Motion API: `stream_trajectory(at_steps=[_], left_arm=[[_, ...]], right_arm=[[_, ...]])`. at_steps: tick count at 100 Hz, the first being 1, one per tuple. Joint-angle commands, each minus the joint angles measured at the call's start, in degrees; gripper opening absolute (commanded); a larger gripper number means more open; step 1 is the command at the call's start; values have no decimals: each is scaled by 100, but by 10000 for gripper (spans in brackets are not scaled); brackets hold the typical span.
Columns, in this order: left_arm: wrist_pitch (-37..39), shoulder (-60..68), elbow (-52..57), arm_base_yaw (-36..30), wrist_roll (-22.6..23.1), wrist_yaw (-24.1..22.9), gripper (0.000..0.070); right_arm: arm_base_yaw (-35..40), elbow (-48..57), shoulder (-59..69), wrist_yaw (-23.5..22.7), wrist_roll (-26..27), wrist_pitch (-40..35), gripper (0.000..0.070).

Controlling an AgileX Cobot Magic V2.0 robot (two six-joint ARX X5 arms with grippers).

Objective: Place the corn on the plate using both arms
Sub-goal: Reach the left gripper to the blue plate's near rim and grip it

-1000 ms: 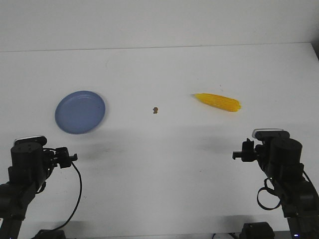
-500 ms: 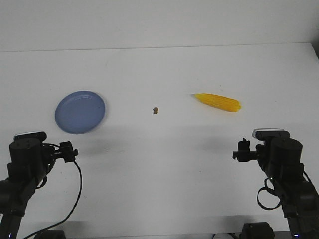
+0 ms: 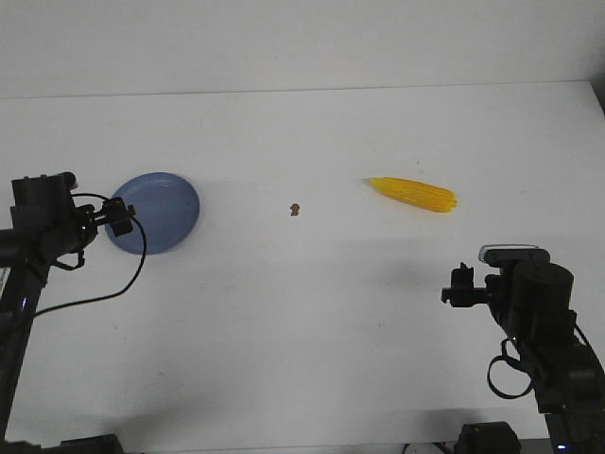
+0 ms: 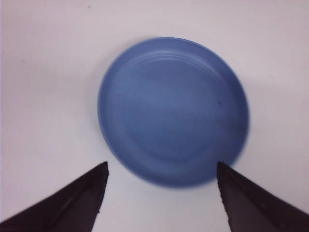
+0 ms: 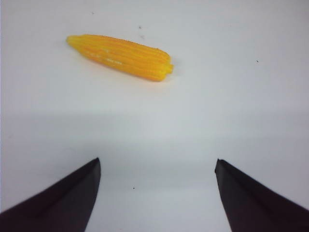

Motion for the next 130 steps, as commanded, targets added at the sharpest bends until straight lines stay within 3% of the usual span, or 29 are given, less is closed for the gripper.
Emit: stream_trajectory(at_steps=[1,48,109,115,127,130], left_arm=[[26,365,214,101,-9,0,464],[682,1873,319,610,-20,4,464],[962,2616,319,597,-55,83,457],[955,2616,319,597,-55,83,390],[911,2616,319,597,-42,83,36],[909,2616,319,597,-39,83,0]], right_arm=[[4,94,2,-2,42,37,502],[4,94,2,-4,42,37,502],[4,94,2,-4,42,35,502],[4,94,2,-2,42,35,502],[4,94,2,-2,42,35,502],[4,94,2,-2,42,35,502]])
